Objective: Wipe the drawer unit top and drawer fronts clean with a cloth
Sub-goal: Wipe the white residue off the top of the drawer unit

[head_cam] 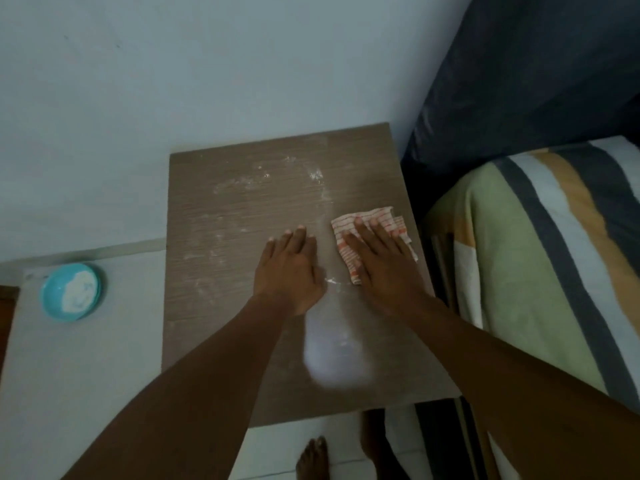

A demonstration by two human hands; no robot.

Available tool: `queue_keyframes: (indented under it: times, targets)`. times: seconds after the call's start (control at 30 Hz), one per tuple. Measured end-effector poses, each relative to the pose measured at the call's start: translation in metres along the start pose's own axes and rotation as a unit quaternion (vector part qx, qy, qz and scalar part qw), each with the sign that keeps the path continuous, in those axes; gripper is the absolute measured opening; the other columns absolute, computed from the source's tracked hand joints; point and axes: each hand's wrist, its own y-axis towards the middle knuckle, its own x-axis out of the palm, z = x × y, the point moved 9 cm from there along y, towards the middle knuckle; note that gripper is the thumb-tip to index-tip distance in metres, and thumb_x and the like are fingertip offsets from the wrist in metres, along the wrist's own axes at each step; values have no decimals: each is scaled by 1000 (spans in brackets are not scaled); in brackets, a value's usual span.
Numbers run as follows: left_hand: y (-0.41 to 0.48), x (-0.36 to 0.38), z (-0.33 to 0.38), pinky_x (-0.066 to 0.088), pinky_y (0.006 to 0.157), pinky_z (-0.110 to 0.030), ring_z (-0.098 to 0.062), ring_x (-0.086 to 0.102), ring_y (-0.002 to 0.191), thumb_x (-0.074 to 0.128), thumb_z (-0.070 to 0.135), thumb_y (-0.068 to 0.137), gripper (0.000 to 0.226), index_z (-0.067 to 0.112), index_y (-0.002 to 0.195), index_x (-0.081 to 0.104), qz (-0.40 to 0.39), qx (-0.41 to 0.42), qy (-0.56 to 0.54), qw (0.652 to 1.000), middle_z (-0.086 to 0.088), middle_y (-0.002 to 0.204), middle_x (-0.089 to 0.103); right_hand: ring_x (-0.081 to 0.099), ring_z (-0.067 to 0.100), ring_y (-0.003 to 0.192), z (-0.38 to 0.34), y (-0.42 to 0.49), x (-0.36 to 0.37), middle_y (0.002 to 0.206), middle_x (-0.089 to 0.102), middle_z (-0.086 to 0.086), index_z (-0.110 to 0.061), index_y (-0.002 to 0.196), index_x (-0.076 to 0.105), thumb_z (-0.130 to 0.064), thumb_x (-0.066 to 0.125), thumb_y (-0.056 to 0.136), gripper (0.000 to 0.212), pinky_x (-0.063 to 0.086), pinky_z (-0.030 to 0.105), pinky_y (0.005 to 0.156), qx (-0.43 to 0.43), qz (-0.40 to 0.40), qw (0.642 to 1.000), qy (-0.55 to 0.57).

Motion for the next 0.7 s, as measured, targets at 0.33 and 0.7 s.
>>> queue_keyframes:
  times: [0.33,0.7]
  targets:
    - [-17,11,1,10,123,-48,-30,9,153,34,38,99,63,15,156,21,-4,17,-9,1000,-11,166,11,46,36,140,-37,-126,16,149,52,8,-16,140,57,-14,63,83,57,43,55,107,38,106,993,36]
    - [-79,35,5,16,122,-48,-33,18,151,33,34,100,55,15,152,31,2,0,-26,1000,-12,164,21,66,35,114,-53,-248,38,124,71,10,-9,118,71,14,75,60,62,59,50,85,12,130,991,36]
